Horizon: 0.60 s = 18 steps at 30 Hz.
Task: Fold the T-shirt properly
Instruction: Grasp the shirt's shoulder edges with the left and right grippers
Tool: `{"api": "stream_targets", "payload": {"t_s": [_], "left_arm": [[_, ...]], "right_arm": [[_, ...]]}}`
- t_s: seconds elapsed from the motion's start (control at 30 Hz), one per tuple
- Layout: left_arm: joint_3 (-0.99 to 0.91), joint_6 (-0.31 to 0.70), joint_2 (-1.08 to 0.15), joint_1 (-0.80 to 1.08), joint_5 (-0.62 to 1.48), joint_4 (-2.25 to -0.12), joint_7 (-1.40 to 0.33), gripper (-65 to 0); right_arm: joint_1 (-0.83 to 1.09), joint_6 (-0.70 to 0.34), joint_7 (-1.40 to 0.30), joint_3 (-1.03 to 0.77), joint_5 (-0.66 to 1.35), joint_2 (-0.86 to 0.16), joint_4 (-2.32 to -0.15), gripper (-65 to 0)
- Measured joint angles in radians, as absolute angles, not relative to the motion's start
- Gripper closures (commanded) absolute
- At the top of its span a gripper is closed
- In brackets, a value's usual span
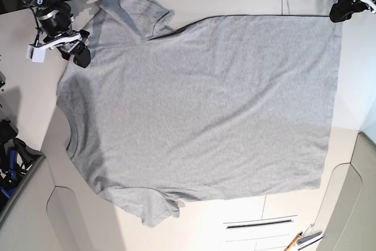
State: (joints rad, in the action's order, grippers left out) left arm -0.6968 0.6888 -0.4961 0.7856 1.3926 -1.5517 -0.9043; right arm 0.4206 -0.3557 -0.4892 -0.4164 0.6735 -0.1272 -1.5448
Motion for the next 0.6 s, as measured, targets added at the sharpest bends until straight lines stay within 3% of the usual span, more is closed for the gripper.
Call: {"api": "stream_targets", "payload": {"t_s": [0.13,0.27,0.6], "left_arm": [[-0.697,0.688,-0.496,0.759,1.364,-1.552,-0.905,-24.8],[-0.697,0.688,-0.496,0.700,1.302,-1.551,-0.902,-30.2],[-0.697,0.669,-0.496,0.546,1.060,-1.482,-0.830,-30.3]], "right_arm": [[0.421,-0.352,-0.495,-0.410,0.645,-0.127,-1.544,-0.1],[0.421,-0.356,-0.494,-0.410,0.610,-0.127,-1.544,0.0],[0.421,-0.360,-0.491,-0.410,0.598,-0.127,-1.545,0.0]]}}
